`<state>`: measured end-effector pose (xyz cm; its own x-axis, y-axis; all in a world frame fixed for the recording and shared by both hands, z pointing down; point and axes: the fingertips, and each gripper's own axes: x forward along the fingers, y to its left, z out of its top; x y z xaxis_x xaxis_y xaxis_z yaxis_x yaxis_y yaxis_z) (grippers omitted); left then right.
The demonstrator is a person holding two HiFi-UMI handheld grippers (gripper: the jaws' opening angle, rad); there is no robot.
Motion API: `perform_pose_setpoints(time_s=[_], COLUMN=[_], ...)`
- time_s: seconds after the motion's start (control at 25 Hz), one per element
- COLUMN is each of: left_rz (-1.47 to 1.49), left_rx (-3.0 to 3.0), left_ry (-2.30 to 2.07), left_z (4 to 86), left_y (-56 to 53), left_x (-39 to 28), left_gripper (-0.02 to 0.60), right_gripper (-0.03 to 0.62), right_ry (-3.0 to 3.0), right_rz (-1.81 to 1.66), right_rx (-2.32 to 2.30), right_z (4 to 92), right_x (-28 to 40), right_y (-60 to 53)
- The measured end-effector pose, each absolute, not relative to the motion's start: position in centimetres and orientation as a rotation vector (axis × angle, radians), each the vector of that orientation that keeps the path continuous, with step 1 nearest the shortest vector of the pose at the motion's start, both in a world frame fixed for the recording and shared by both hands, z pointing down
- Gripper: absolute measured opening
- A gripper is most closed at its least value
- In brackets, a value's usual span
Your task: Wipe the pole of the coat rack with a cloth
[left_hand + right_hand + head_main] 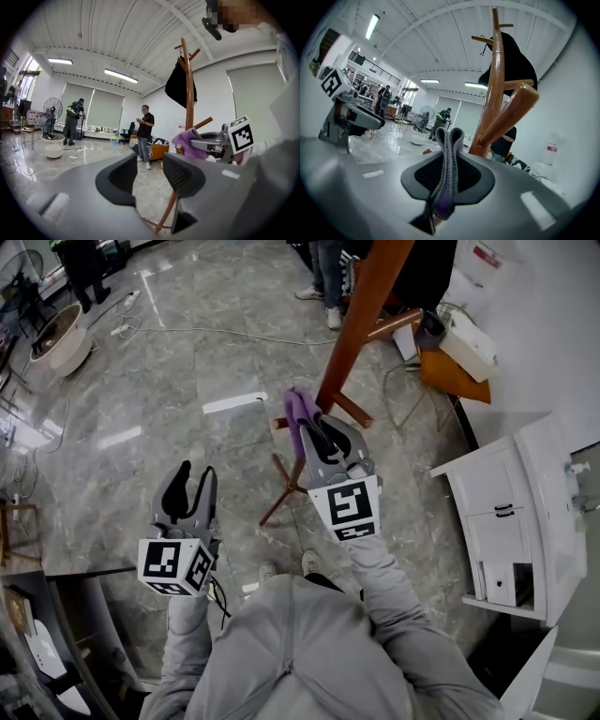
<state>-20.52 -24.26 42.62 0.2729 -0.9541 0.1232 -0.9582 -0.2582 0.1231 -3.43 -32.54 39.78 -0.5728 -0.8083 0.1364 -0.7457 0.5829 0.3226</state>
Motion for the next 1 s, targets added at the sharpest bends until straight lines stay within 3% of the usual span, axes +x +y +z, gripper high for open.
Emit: perform_pose_setpoints(time_s=[1.0], left_rz=[0.023], left_rx=[2.34], left_ry=[-1.86], left_z=[41.7], left_y=[-22.0], left_x=[-20.7], left_gripper=[0.178], right_gripper=[0.054], right_ry=[-2.8], right_rz=[-0.356], right_rx=[0.967], right_z=[35.6], right_x=[-10.5], right_y=[-25.4])
